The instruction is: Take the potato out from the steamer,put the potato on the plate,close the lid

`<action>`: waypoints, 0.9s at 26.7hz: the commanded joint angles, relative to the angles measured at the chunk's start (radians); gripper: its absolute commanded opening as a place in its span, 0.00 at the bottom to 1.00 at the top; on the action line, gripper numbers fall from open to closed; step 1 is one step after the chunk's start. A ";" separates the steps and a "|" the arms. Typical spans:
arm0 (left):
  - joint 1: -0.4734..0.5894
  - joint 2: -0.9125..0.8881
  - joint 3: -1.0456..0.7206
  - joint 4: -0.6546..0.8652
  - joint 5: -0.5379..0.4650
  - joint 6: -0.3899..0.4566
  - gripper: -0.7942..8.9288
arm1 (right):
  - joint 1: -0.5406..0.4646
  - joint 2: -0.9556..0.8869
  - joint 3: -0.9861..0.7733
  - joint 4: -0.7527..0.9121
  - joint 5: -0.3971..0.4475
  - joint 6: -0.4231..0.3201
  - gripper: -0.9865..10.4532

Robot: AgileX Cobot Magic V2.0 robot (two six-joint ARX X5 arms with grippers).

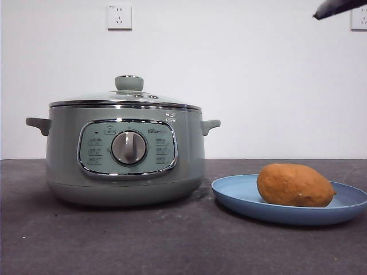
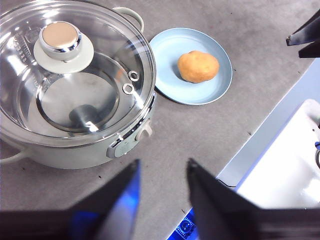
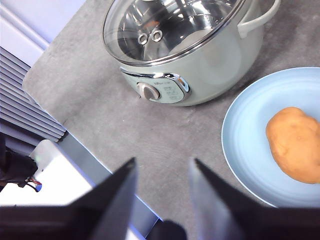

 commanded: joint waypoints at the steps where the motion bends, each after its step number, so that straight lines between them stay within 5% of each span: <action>1: 0.000 0.001 -0.005 0.001 0.000 -0.006 0.08 | 0.003 -0.002 0.005 0.002 0.004 0.006 0.08; 24: 0.013 -0.002 -0.005 0.068 -0.039 0.036 0.08 | 0.002 -0.002 0.005 0.001 0.005 0.006 0.08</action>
